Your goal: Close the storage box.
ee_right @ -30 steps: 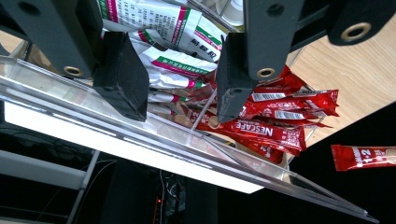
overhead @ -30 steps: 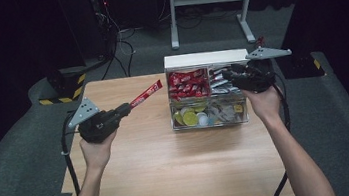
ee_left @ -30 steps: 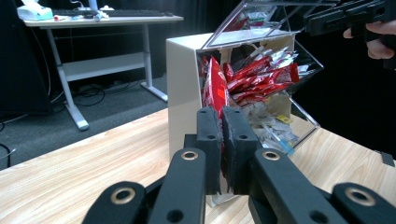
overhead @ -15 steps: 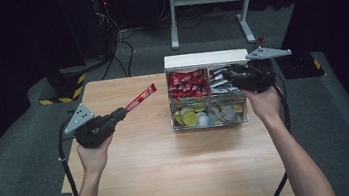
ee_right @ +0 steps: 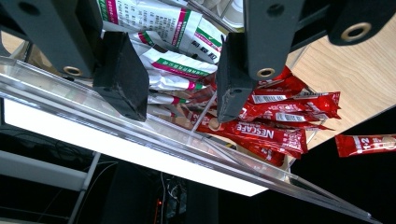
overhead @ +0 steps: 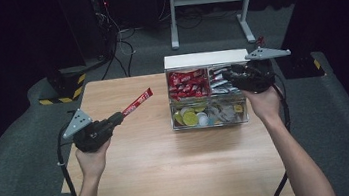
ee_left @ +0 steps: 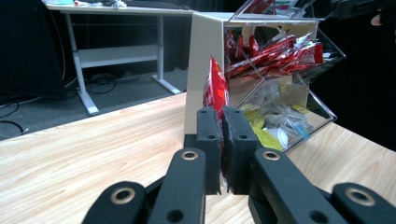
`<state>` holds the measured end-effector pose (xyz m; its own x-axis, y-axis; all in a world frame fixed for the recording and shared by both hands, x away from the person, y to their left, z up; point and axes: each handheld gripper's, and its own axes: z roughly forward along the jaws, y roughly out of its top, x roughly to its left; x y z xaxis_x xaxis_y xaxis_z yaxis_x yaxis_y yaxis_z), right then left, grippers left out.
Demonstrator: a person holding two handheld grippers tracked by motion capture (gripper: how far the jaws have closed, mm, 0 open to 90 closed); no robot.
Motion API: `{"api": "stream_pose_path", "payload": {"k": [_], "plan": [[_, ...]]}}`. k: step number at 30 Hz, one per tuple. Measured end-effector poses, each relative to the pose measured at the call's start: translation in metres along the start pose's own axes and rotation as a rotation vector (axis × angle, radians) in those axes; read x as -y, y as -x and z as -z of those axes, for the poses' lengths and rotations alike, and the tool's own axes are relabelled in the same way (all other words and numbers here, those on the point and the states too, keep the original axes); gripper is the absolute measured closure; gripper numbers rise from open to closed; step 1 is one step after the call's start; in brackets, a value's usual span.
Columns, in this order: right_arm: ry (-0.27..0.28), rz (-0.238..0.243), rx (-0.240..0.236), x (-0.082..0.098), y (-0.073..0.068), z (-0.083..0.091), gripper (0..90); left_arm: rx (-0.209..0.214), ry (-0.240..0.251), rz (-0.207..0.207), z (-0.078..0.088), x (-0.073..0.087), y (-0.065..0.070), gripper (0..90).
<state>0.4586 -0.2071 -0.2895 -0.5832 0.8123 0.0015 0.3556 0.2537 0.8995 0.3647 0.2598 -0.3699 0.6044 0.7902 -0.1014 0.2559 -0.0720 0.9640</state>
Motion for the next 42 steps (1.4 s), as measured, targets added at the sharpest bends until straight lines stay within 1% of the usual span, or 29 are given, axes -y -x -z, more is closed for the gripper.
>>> {"api": "stream_pose_path", "payload": {"k": [7,8,14,15,18,19,21,22,26,28,29,30,34,39,42], "plan": [[-0.003,0.001,0.002,0.0,0.001,0.0,54.0,-0.015,-0.018,0.001,-0.002,0.009,-0.001,86.3],[-0.004,-0.006,0.002,0.0,0.001,0.0,54.0,-0.016,-0.019,0.005,-0.003,0.011,-0.001,86.3],[-0.002,-0.006,0.001,0.0,0.0,0.001,54.0,-0.022,-0.027,0.017,-0.004,0.017,-0.001,86.2],[-0.001,-0.002,0.002,0.0,0.001,0.001,54.0,-0.025,-0.031,0.011,-0.004,0.018,-0.001,86.3],[0.001,-0.005,0.001,0.001,0.001,0.001,53.9,-0.03,-0.046,0.017,-0.007,0.025,-0.001,86.2],[0.001,-0.005,0.001,0.001,0.001,0.001,53.9,-0.03,-0.046,0.017,-0.007,0.025,-0.001,86.2],[0.0,-0.005,0.0,0.0,0.001,0.001,53.9,-0.041,-0.064,0.014,-0.009,0.031,-0.001,86.2],[0.0,-0.005,0.0,0.0,0.001,0.001,53.9,-0.041,-0.064,0.014,-0.009,0.031,-0.001,86.2],[0.004,-0.005,-0.001,0.001,0.001,0.001,53.9,-0.053,-0.088,0.007,-0.014,0.04,0.001,86.2],[0.004,-0.005,-0.001,0.001,0.001,0.001,53.9,-0.054,-0.093,0.015,-0.016,0.044,0.001,86.2],[0.002,-0.004,-0.001,0.001,0.001,0.0,53.9,-0.056,-0.101,0.013,-0.018,0.047,0.001,86.1],[0.002,-0.004,-0.001,0.001,0.001,0.0,53.9,-0.056,-0.101,0.013,-0.018,0.047,0.001,86.0],[0.005,-0.005,-0.001,0.001,0.001,0.001,53.9,-0.074,-0.116,0.013,-0.022,0.055,0.001,85.9],[0.007,-0.006,-0.001,0.002,0.0,0.0,53.9,-0.084,-0.131,0.028,-0.026,0.063,0.0,85.9],[0.009,-0.006,-0.002,0.002,0.0,0.0,53.9,-0.091,-0.138,0.021,-0.028,0.065,0.0,85.9]]}}
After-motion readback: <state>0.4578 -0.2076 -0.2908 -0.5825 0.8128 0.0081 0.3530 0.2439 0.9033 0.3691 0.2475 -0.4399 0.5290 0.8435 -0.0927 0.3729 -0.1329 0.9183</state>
